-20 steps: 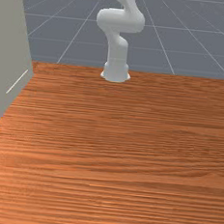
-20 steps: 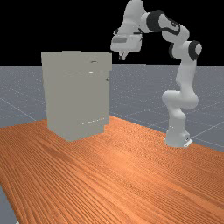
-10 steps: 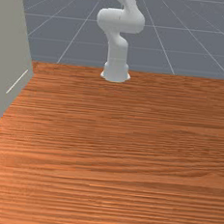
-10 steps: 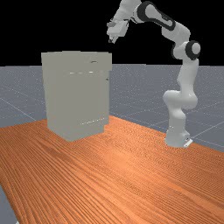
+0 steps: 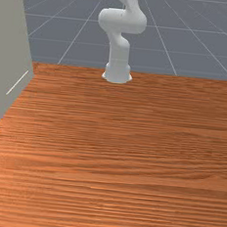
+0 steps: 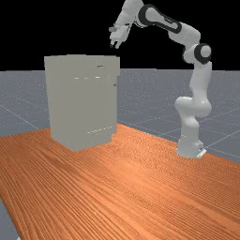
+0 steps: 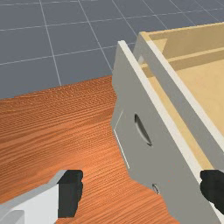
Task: Open the drawer
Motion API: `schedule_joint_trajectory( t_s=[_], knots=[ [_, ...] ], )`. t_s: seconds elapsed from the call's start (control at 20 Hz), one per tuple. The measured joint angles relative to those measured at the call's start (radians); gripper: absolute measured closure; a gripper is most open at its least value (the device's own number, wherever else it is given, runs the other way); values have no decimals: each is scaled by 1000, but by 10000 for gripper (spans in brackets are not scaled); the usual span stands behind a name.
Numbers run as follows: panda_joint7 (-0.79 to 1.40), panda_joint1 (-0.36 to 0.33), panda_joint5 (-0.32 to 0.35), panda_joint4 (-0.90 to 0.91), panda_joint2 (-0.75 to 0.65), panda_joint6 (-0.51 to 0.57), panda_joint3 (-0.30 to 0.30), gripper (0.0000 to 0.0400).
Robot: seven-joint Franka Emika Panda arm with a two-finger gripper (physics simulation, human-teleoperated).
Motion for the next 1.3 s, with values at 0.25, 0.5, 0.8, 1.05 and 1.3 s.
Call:
schedule_joint_trajectory(
  t_s=[0.25,0.5,0.8,1.05,1.3],
  knots=[
    [-35,-15,3,9,41,1,-37,0],
    [-67,-31,6,-1,52,6,-67,0],
    [-84,-33,3,-90,68,15,-71,0],
    [-79,-23,1,-140,19,14,-40,0],
    [-5,17,-13,-288,-129,-2,111,0]
  ],
)
